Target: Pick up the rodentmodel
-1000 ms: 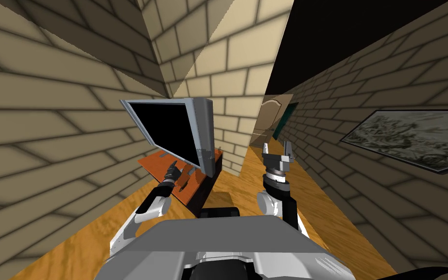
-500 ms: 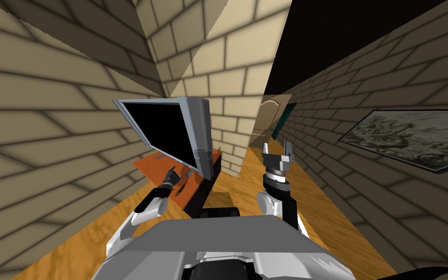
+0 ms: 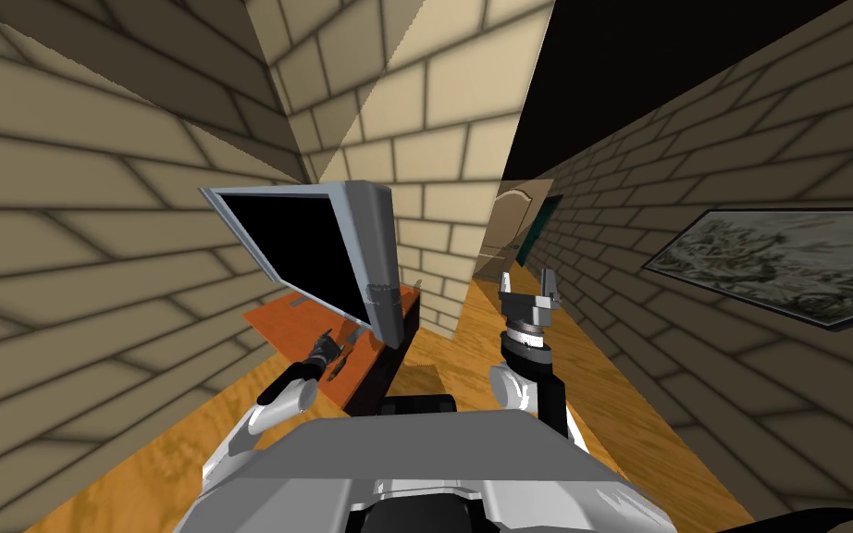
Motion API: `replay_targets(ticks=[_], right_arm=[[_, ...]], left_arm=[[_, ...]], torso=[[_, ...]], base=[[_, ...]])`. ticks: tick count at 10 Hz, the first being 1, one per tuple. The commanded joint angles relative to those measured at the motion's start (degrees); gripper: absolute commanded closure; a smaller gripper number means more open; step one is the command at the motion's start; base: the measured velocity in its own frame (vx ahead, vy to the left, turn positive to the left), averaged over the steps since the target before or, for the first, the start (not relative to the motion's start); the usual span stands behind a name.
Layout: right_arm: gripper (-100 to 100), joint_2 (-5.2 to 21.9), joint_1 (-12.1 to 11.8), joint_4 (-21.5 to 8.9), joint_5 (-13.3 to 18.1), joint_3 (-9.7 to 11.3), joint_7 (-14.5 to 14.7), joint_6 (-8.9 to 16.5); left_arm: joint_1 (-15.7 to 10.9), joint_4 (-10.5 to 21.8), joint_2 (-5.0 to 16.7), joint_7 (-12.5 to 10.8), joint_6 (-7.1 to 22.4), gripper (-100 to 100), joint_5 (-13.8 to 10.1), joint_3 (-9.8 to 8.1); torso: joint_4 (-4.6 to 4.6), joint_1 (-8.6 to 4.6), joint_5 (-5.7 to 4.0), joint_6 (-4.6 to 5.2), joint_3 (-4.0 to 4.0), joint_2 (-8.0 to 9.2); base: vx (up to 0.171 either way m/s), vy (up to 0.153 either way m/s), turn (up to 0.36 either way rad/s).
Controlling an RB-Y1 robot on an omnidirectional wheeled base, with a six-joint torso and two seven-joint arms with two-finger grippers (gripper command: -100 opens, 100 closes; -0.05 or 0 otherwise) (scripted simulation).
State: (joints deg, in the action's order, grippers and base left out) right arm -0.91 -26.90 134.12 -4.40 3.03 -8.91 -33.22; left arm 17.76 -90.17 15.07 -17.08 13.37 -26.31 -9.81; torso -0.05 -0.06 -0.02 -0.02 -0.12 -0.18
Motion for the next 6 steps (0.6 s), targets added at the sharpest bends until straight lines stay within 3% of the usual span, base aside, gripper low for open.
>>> replay_targets(ticks=[1, 2, 5, 6], right_arm=[[0, 0.0, 0.0, 0.0, 0.0, 0.0, 0.0, 0.0], [0, 0.0, 0.0, 0.0, 0.0, 0.0, 0.0, 0.0], [0, 0.0, 0.0, 0.0, 0.0, 0.0, 0.0, 0.0], [0, 0.0, 0.0, 0.0, 0.0, 0.0, 0.0, 0.0]], left_arm=[[-0.7, 2.4, 0.5, -1.8, 2.9, -100, -1.7, -1.07], [-0.7, 2.4, 0.5, -1.8, 4.3, -100, -1.7, -1.07], [-1.7, 7.4, 1.7, -4.6, 8.6, -100, -4.7, -2.39], [-1.7, 7.4, 1.7, -4.6, 9.8, -100, -4.7, -2.39]], torso=[[0.00, 0.00, 0.00, 0.00, 0.00, 0.00], [0.00, -0.01, 0.00, 0.01, 0.00, -0.01], [0.01, 0.03, 0.01, 0.00, 0.01, 0.02], [0.00, 0.02, 0.00, 0.00, 0.00, -0.01]], base=[[0.053, -0.018, -0.033], [0.045, -0.018, -0.023], [0.053, -0.006, -0.026], [0.051, -0.014, -0.013]])
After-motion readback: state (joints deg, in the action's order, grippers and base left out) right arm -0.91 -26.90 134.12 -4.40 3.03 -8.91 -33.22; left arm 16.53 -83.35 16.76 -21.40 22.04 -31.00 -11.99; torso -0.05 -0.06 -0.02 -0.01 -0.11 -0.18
